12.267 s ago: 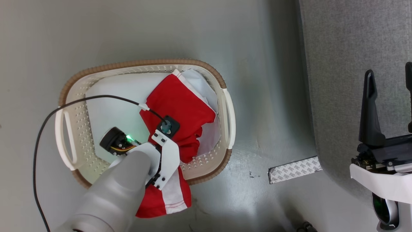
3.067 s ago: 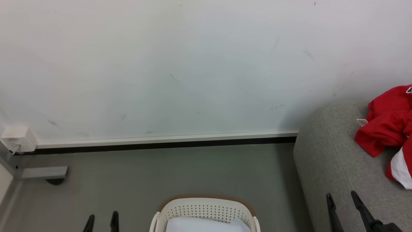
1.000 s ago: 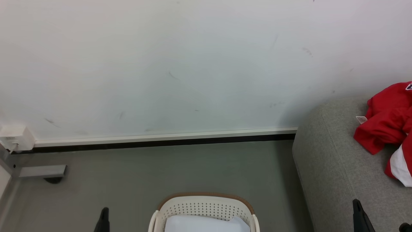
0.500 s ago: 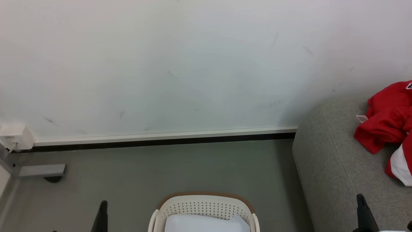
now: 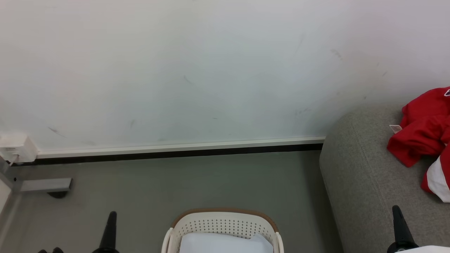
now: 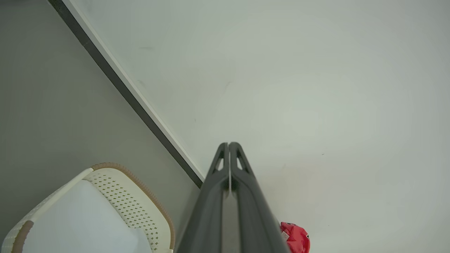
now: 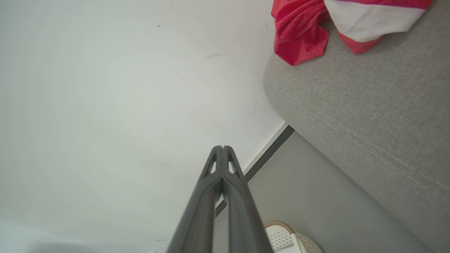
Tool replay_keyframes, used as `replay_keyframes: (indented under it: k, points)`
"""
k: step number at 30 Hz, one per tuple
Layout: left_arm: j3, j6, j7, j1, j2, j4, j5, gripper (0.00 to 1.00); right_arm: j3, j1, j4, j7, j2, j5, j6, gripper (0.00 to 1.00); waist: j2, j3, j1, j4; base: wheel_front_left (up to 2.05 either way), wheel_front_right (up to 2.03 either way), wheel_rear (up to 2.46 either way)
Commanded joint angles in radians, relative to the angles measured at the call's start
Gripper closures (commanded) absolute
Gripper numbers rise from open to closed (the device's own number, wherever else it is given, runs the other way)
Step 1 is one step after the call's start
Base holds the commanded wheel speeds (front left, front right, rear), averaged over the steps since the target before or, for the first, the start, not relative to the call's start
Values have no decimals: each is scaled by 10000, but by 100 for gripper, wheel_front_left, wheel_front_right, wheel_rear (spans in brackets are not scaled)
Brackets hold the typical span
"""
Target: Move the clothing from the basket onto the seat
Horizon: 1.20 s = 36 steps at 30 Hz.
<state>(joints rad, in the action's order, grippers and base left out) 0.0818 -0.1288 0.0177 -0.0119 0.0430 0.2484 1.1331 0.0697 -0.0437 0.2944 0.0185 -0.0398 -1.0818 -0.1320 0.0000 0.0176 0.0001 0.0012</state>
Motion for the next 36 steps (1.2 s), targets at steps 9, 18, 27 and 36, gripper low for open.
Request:
replay_keyframes:
  k: [9,18,27,36]
  points:
    - [95,-20,-285,-336,86,-87,1011,100,123,-308,-200,-283,-114,-1134,14,100,0,-31,-1,-2,0,0,0]
    - [153,-23,-500,-483,91,-80,1825,100,195,-411,-269,-501,-122,-2010,15,100,0,-61,-1,-3,0,0,0]
    - [204,-25,-710,-619,97,-72,2550,100,255,-460,-329,-701,-128,-2812,16,100,0,-92,-1,-5,0,0,0]
    - [247,-28,-902,-733,100,-65,3201,100,315,-553,-383,-902,-132,-3548,18,100,0,-122,-1,-7,0,0,0]
